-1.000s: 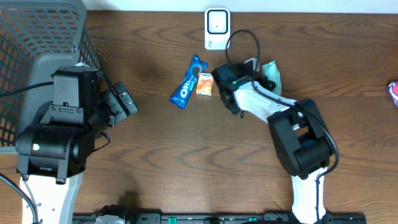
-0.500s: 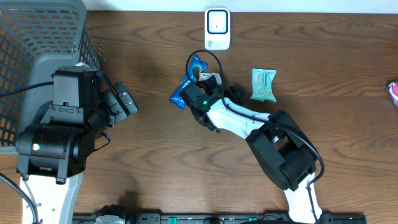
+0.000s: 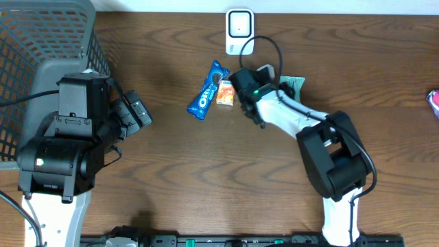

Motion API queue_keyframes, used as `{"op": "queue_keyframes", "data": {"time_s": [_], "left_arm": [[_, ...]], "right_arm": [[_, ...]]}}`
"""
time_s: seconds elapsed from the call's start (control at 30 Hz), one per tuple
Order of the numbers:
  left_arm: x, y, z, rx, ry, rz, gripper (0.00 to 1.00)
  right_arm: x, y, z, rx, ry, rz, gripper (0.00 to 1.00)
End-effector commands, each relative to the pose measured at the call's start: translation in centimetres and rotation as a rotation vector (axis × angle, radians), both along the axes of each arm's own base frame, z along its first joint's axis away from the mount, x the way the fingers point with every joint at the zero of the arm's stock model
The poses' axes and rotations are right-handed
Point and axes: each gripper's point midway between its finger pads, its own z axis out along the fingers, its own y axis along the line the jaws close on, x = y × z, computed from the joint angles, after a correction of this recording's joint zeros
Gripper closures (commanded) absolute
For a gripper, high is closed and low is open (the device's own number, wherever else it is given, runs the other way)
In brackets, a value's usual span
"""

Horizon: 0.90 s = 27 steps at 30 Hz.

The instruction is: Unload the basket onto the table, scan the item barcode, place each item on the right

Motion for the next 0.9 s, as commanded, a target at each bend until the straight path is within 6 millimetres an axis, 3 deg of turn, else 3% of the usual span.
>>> {"op": "queue_keyframes", "data": {"time_s": [0.0,0.27,0.43,0.6,0.87], "left_arm": [[0.1,0.3,0.2,0.011,-0.003,0.010,0.02],[0.1,0.3,0.2,0.011,-0.003,0.010,0.02],[0.1,0.3,0.2,0.011,-0.003,0.010,0.02],[0.1,0.3,0.2,0.011,-0.003,0.010,0.02],[0.1,0.3,0.2,0.011,-0.003,0.010,0.02]], "right_arm": [[1.7,-0.4,0.7,0.093,-0.040,-0.016,0.39],[3.4,0.6,-0.1,0.252,-0.064,0.001,0.39],[3.4,0.7,-0.1,0.255,-0.066,0.001,0.47],[3.6,-0.7,-0.6,0.227,-0.067,-0.030,0.47],[2.9,-2.9,-3.6,0.221,-0.009,-0.106,0.44]]}}
